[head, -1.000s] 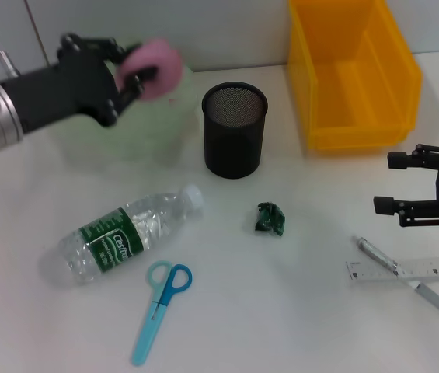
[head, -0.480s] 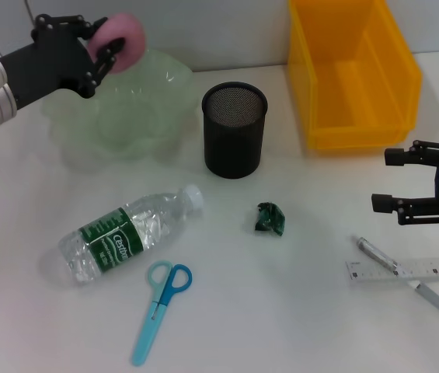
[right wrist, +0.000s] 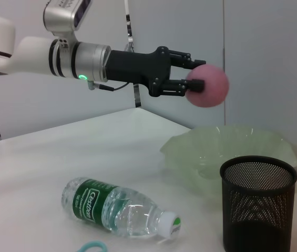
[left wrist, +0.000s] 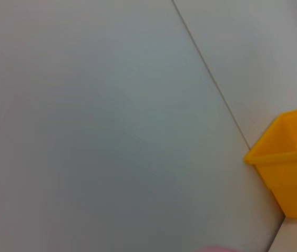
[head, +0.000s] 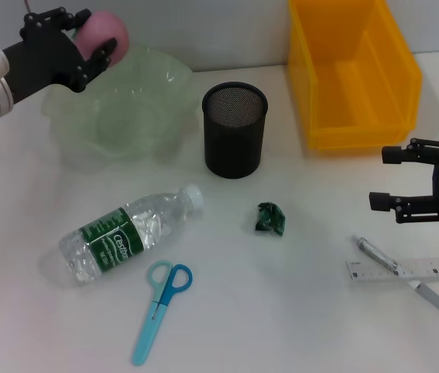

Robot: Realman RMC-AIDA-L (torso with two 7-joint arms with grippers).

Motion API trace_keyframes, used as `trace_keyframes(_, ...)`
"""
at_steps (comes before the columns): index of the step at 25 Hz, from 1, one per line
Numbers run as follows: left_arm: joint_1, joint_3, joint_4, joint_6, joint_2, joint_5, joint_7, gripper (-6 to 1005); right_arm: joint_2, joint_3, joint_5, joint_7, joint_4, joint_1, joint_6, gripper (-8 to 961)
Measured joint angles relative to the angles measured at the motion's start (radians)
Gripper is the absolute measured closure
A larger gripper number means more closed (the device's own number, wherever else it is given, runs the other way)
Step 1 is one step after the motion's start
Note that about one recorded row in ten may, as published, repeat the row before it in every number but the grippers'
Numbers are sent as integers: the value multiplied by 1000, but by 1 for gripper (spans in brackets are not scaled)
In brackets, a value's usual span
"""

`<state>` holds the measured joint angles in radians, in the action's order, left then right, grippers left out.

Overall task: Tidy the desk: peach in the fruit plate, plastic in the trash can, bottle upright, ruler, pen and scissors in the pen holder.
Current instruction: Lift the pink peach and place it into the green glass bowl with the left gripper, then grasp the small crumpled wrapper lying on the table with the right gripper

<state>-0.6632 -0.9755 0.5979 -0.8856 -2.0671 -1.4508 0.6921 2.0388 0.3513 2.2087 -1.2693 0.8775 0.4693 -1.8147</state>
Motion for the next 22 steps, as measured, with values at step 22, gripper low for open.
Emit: trace_keyframes(22,291,-197,270,-309,-5,5,216,206,-2,13,0,-363,223,25,-4,124)
